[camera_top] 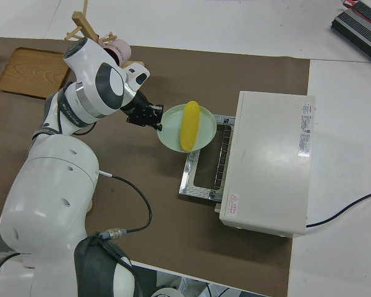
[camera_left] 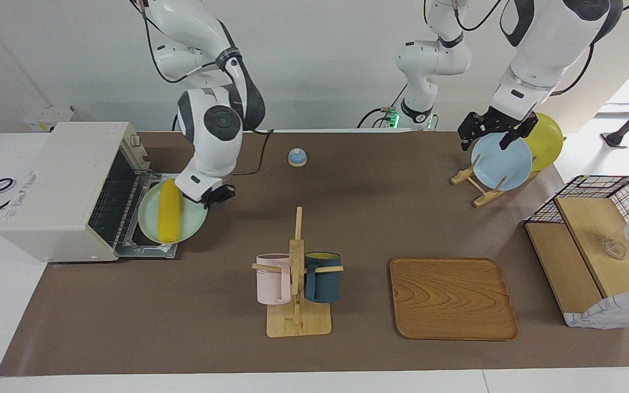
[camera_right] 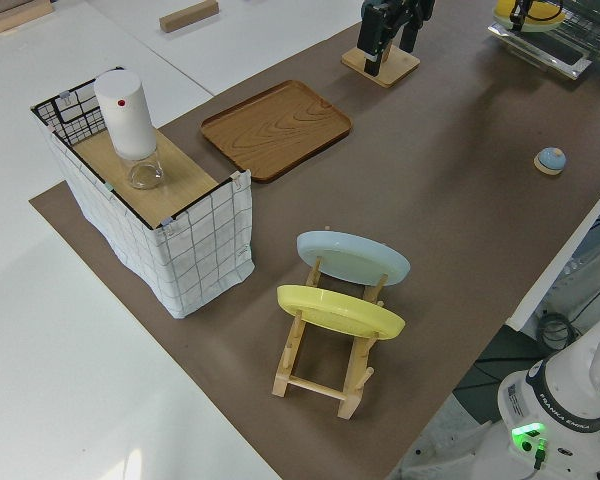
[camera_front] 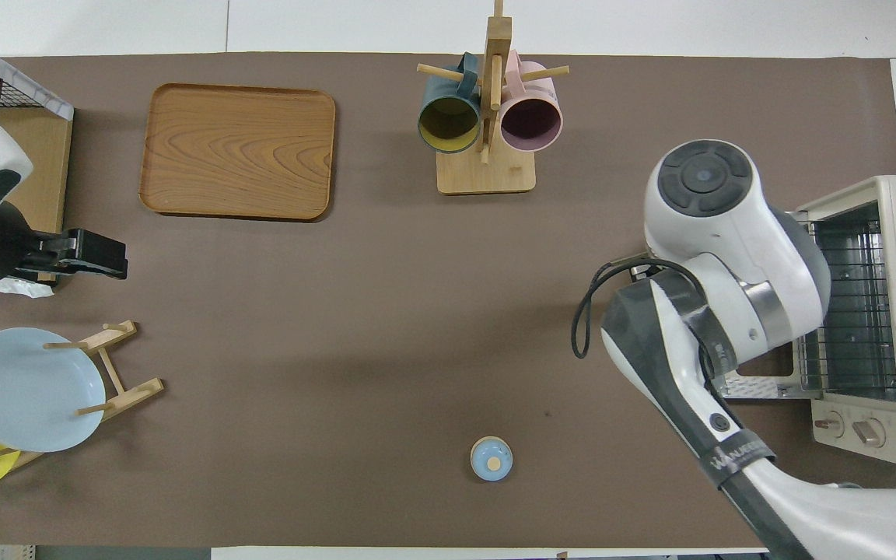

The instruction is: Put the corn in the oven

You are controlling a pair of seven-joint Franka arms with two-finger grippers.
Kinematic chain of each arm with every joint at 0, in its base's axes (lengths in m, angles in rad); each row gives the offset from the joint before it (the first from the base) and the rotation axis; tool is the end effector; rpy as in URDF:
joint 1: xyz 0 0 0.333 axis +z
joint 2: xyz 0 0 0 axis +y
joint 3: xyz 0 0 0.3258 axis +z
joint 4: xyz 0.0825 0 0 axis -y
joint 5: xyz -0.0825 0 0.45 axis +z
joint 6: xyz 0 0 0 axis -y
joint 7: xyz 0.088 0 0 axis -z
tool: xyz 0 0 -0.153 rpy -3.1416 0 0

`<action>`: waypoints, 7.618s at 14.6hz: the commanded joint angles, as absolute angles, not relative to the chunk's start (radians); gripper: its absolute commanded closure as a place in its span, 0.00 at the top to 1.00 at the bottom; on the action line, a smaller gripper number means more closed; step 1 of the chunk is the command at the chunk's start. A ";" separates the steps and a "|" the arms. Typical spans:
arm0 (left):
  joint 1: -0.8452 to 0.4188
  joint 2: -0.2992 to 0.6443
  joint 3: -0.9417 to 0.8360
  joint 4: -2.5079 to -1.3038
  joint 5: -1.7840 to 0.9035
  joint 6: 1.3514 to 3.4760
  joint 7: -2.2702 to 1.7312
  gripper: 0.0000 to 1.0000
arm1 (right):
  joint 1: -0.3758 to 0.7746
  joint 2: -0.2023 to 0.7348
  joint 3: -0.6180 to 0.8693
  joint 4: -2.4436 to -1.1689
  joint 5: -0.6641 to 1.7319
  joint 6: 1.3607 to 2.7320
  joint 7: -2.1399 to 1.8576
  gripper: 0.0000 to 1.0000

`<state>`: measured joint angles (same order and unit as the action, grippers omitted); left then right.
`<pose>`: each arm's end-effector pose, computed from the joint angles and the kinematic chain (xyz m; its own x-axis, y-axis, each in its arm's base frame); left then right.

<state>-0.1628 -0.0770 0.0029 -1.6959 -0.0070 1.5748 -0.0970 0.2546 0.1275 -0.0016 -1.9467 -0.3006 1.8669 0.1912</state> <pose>0.5841 -0.0952 0.5682 0.9970 -0.0627 -0.0446 -0.0626 -0.9980 0.0029 0.6038 0.1192 0.3378 0.9747 0.1521 -0.1640 0.1957 -0.9349 0.2961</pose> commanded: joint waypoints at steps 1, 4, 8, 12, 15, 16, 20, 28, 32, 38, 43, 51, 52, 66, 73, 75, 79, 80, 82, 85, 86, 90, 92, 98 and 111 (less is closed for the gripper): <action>-0.141 -0.094 -0.011 -1.689 -0.021 1.571 -0.075 1.00 | 0.245 0.040 0.011 -2.060 -0.314 1.893 0.178 0.00; -0.140 -0.094 -0.011 -1.689 -0.021 1.571 -0.077 1.00 | 0.198 0.008 0.011 -2.112 -0.324 1.902 0.149 0.00; -0.135 -0.092 -0.011 -1.689 -0.021 1.572 -0.080 1.00 | 0.098 0.011 0.012 -2.125 -0.324 1.951 0.031 0.00; -0.135 -0.092 -0.011 -1.689 -0.021 1.574 -0.083 1.00 | 0.083 0.006 0.011 -2.141 -0.325 1.950 0.026 0.00; -0.137 -0.092 -0.011 -1.689 -0.021 1.574 -0.086 1.00 | 0.041 0.006 0.011 -2.149 -0.324 1.962 -0.020 0.00; -0.137 -0.092 -0.011 -1.690 -0.023 1.574 -0.086 1.00 | 0.028 0.006 0.011 -2.149 -0.325 1.983 -0.041 0.00; -0.140 -0.092 -0.011 -1.689 -0.021 1.574 -0.083 1.00 | -0.031 0.008 0.012 -2.172 -0.322 2.025 -0.109 0.00; -0.137 -0.078 -0.011 -1.698 -0.021 1.620 -0.080 1.00 | -0.084 -0.021 0.012 -2.261 -0.270 2.068 -0.110 0.00; -0.138 -0.038 -0.009 -1.686 -0.023 1.635 -0.078 1.00 | -0.084 -0.020 0.012 -2.257 -0.267 2.068 -0.107 0.03; -0.146 0.014 0.005 -1.658 -0.023 1.620 -0.077 1.00 | -0.074 -0.014 0.012 -2.235 -0.267 2.056 -0.107 0.12; -0.137 0.025 -0.006 -1.560 -0.023 1.533 -0.075 1.00 | -0.043 0.014 0.017 -2.129 -0.267 1.933 -0.106 0.14; -0.137 -0.002 -0.005 -1.568 -0.023 1.525 -0.081 1.00 | 0.040 0.029 0.020 -2.120 -0.121 2.000 0.020 0.00; -0.137 -0.003 -0.006 -1.568 -0.023 1.526 -0.086 1.00 | 0.069 0.046 0.018 -2.132 -0.121 2.044 0.037 0.00; -0.141 -0.037 -0.005 -1.600 -0.025 1.516 -0.087 1.00 | 0.075 0.167 0.014 -2.191 -0.189 2.217 0.097 0.00; -0.137 -0.049 -0.003 -1.611 -0.025 1.520 -0.087 1.00 | 0.051 0.164 0.014 -2.188 -0.302 2.200 0.095 0.00; -0.135 -0.049 -0.002 -1.611 -0.025 1.519 -0.086 1.00 | 0.051 0.167 0.014 -2.157 -0.343 2.151 0.094 0.00; -0.135 -0.049 -0.002 -1.611 -0.025 1.517 -0.086 1.00 | 0.048 0.150 0.011 -2.033 -0.365 1.956 -0.003 0.00; -0.135 -0.049 -0.002 -1.611 -0.023 1.519 -0.086 1.00 | 0.034 0.132 0.008 -1.988 -0.365 1.891 -0.053 0.00; -0.135 -0.051 -0.002 -1.611 -0.025 1.517 -0.086 1.00 | -0.007 0.103 0.008 -1.945 -0.365 1.823 -0.157 0.00; -0.135 -0.049 -0.002 -1.611 -0.023 1.517 -0.086 1.00 | -0.083 0.083 0.008 -1.945 -0.365 1.816 -0.262 0.00; -0.135 -0.051 -0.002 -1.611 -0.023 1.517 -0.086 1.00 | -0.112 0.083 0.008 -1.947 -0.362 1.816 -0.285 0.00; -0.135 -0.049 -0.002 -1.611 -0.023 1.519 -0.086 1.00 | -0.127 0.077 0.009 -1.945 -0.351 1.812 -0.331 0.00; -0.137 -0.051 -0.002 -1.611 -0.023 1.517 -0.086 1.00 | -0.126 0.063 0.011 -1.937 -0.348 1.801 -0.334 0.00; -0.135 -0.051 -0.002 -1.611 -0.025 1.517 -0.086 1.00 | -0.114 0.048 0.015 -1.760 -0.189 1.631 -0.331 0.01; -0.135 -0.051 -0.002 -1.611 -0.023 1.517 -0.086 1.00 | -0.098 -0.006 0.018 -1.657 0.018 1.505 -0.266 1.00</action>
<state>-0.1485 -0.0233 0.0017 -1.5834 -0.0081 1.5223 -0.0950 -0.0861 -0.0197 0.0165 -1.6884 -0.0125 1.5208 -0.2982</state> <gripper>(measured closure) 0.000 0.335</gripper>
